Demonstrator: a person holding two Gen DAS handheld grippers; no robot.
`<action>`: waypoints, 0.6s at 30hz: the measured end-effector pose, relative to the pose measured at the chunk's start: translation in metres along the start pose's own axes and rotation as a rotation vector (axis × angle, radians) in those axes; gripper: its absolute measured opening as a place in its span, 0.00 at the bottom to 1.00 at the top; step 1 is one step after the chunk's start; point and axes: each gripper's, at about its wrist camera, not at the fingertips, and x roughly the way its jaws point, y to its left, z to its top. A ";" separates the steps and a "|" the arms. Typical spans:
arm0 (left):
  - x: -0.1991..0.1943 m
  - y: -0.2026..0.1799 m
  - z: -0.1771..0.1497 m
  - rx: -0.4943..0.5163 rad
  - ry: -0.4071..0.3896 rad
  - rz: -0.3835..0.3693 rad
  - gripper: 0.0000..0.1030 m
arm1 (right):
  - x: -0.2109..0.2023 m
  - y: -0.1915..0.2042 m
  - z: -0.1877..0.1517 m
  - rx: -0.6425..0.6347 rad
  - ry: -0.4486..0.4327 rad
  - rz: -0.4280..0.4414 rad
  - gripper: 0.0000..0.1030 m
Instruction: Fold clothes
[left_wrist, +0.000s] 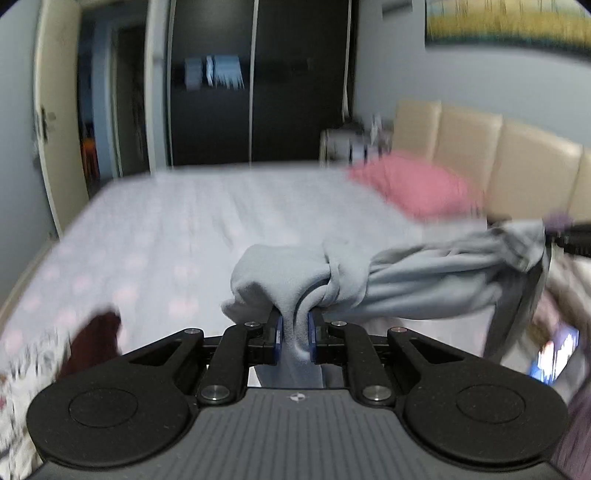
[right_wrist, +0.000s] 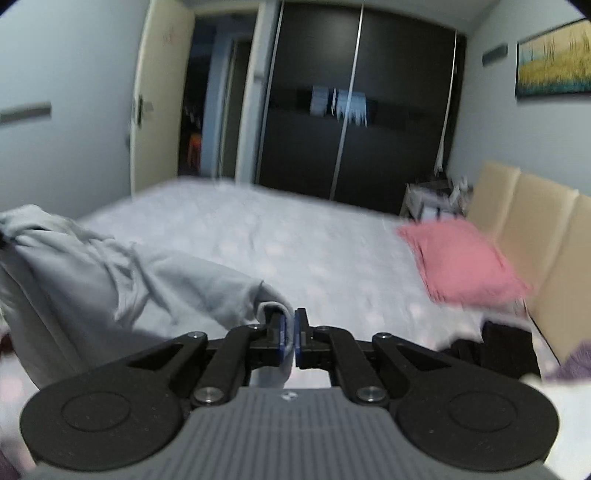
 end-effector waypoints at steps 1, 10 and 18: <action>0.008 0.002 -0.015 -0.001 0.054 -0.008 0.11 | 0.006 -0.005 -0.018 0.017 0.050 0.015 0.05; 0.090 0.006 -0.151 0.024 0.538 0.022 0.07 | 0.073 0.009 -0.159 0.033 0.459 0.108 0.04; 0.083 0.020 -0.172 0.050 0.587 0.069 0.06 | 0.081 0.028 -0.211 -0.079 0.601 0.162 0.09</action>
